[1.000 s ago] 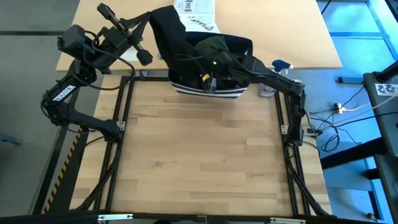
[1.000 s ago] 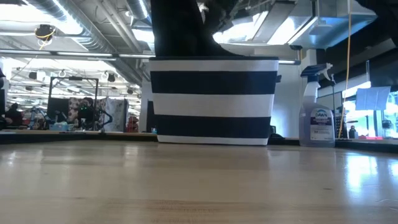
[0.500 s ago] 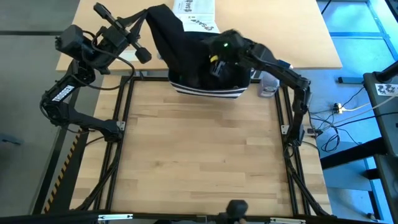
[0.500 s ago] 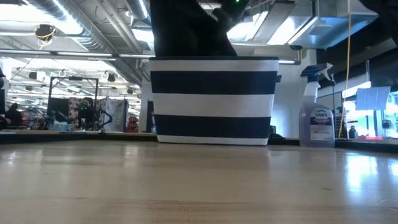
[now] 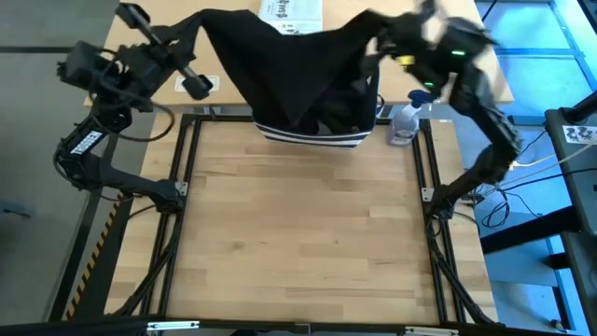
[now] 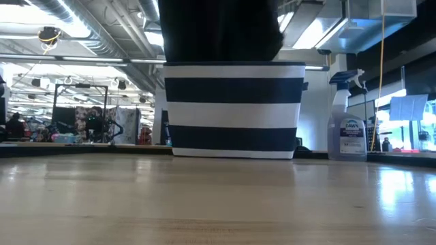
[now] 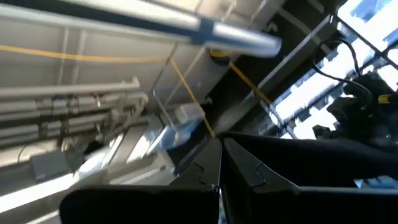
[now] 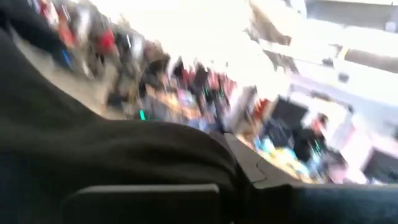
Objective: Fold Laundry from Bin
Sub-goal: Remove the black shirt from the blue bin
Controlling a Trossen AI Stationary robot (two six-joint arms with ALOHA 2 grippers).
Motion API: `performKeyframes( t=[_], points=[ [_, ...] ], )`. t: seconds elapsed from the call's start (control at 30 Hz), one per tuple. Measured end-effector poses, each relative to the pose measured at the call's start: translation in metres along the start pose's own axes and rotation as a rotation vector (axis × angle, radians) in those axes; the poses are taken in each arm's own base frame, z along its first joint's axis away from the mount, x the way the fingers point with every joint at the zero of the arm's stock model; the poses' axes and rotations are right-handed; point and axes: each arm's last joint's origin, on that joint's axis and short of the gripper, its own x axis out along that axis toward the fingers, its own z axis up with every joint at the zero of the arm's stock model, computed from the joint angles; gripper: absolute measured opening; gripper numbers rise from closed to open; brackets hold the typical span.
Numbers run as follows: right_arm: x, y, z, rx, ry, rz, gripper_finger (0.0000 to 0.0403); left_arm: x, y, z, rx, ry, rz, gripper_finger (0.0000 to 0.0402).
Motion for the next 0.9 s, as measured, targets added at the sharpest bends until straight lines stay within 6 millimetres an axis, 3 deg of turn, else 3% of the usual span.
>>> performKeyframes(
  t=[0.2,0.63,0.77,0.9],
  points=[
    [-0.039,-0.004,0.03,0.067,-0.155,0.092,0.0002,-0.011,0.004,0.022,-0.091,-0.162,-0.039,0.0],
    [-0.081,0.021,0.069,0.166,-0.363,0.336,0.0001,-0.028,0.001,0.061,-0.28,-0.419,-0.224,0.0],
    [-0.094,0.027,0.077,0.19,-0.385,0.416,0.0001,-0.032,-0.007,0.066,-0.348,-0.415,-0.316,0.0],
    [-0.107,0.037,0.079,0.201,-0.331,0.488,0.0,-0.036,-0.021,0.065,-0.395,-0.304,-0.441,0.0]
  ],
)
